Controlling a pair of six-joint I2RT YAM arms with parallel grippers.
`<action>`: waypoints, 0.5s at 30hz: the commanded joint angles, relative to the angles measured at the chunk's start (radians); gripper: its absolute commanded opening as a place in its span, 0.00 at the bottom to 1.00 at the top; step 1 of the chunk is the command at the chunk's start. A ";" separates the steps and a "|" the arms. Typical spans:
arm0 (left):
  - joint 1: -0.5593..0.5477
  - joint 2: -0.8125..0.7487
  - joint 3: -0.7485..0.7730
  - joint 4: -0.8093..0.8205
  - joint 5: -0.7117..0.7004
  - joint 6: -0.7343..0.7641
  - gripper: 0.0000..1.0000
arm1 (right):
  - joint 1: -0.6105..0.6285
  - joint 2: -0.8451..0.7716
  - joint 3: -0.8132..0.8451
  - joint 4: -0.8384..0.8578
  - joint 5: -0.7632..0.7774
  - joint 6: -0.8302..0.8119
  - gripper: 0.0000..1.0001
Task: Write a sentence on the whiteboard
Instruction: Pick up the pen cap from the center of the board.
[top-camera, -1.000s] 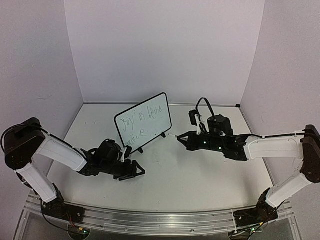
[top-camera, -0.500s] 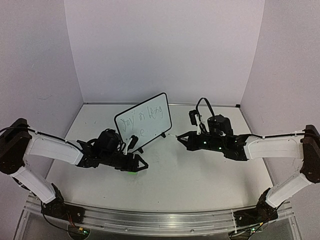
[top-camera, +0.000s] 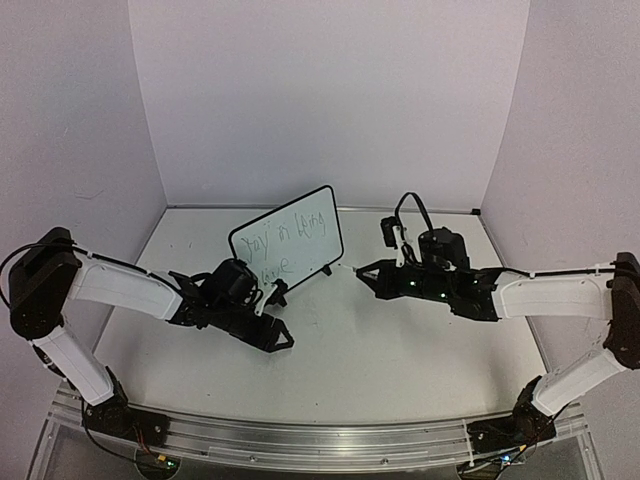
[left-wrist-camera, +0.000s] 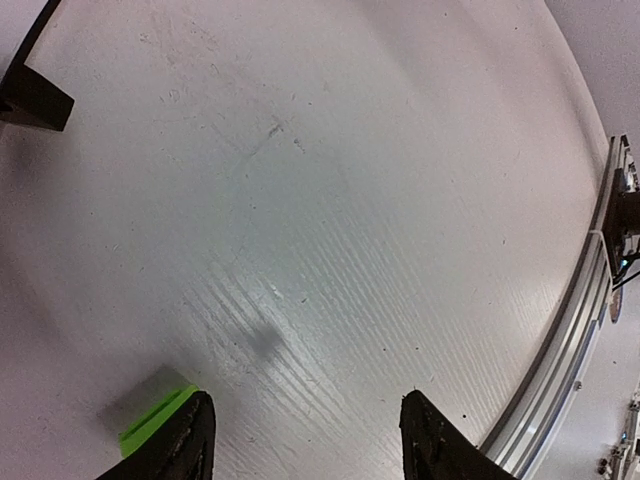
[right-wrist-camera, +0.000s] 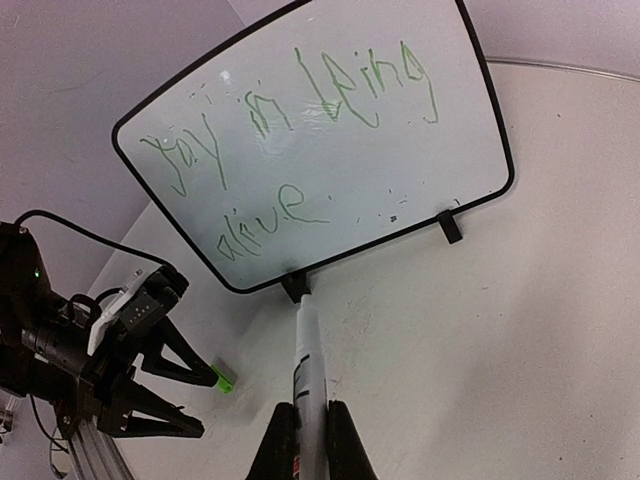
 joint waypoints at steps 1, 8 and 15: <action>0.004 0.009 0.028 -0.035 -0.039 0.068 0.62 | 0.006 -0.032 0.003 0.000 0.022 -0.005 0.00; 0.010 0.024 0.001 -0.024 -0.067 0.082 0.63 | 0.007 -0.028 0.005 0.000 0.017 -0.005 0.00; 0.011 0.022 -0.017 -0.019 -0.098 0.103 0.64 | 0.006 -0.027 0.004 0.000 0.016 -0.001 0.00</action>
